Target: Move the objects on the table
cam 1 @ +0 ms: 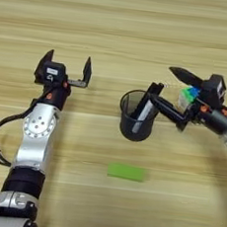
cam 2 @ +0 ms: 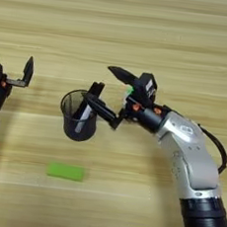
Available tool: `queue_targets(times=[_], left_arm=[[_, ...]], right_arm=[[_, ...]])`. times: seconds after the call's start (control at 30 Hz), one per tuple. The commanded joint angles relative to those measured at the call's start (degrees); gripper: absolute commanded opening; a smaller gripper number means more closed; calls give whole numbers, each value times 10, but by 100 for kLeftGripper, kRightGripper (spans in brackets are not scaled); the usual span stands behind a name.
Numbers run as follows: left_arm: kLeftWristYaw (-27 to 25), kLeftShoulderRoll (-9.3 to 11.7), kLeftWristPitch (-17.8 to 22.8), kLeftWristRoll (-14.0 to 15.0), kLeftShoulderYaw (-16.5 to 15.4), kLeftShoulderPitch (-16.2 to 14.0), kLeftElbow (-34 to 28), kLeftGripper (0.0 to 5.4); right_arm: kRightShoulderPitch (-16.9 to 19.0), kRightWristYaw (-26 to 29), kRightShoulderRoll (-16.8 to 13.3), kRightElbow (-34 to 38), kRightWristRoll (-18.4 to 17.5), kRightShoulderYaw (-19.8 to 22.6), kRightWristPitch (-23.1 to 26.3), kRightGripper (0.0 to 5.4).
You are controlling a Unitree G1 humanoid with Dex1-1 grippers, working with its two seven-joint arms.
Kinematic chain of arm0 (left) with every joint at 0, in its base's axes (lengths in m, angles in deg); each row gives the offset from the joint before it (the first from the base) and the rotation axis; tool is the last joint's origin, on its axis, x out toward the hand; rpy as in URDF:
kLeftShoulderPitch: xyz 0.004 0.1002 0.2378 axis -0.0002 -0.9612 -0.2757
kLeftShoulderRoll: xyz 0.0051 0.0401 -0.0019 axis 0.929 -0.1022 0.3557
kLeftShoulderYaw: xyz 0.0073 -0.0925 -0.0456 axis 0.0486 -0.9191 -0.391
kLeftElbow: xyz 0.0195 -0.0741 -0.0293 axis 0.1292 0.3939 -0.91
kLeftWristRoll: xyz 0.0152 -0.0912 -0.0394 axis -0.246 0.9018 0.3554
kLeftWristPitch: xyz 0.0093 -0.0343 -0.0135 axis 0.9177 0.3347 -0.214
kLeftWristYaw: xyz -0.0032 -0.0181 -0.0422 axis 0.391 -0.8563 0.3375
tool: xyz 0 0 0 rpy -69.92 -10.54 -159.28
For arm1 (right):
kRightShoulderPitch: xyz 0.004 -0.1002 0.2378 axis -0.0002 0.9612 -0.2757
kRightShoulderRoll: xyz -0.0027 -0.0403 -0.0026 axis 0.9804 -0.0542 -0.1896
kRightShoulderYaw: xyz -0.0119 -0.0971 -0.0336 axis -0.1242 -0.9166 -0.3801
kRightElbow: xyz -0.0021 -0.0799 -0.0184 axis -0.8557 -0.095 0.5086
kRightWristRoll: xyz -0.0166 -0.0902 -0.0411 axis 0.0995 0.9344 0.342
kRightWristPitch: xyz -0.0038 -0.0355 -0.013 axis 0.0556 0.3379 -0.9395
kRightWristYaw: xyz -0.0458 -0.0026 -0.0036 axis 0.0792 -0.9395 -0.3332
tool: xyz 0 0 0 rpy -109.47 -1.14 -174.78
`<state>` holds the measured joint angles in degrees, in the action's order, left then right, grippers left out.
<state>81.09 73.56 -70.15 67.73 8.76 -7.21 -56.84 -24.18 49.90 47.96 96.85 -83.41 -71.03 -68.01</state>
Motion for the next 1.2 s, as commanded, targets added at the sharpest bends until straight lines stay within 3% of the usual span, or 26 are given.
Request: queue_targets(times=[0.03,0.23,0.83,1.2], left_arm=[[1,0,-6,-9,4,8,8,540],[2,0,-7,-10,5,8,7,540],[2,0,-9,-13,5,5,3,540],[2,-1,-9,-16,5,4,1,540]], right_arm=[[-25,-46,15,-30,17,18,2,538],[-26,-70,24,-48,26,9,18,538],[-19,-78,34,-71,37,-13,84,331],[-18,-73,41,-83,39,-19,93,199]])
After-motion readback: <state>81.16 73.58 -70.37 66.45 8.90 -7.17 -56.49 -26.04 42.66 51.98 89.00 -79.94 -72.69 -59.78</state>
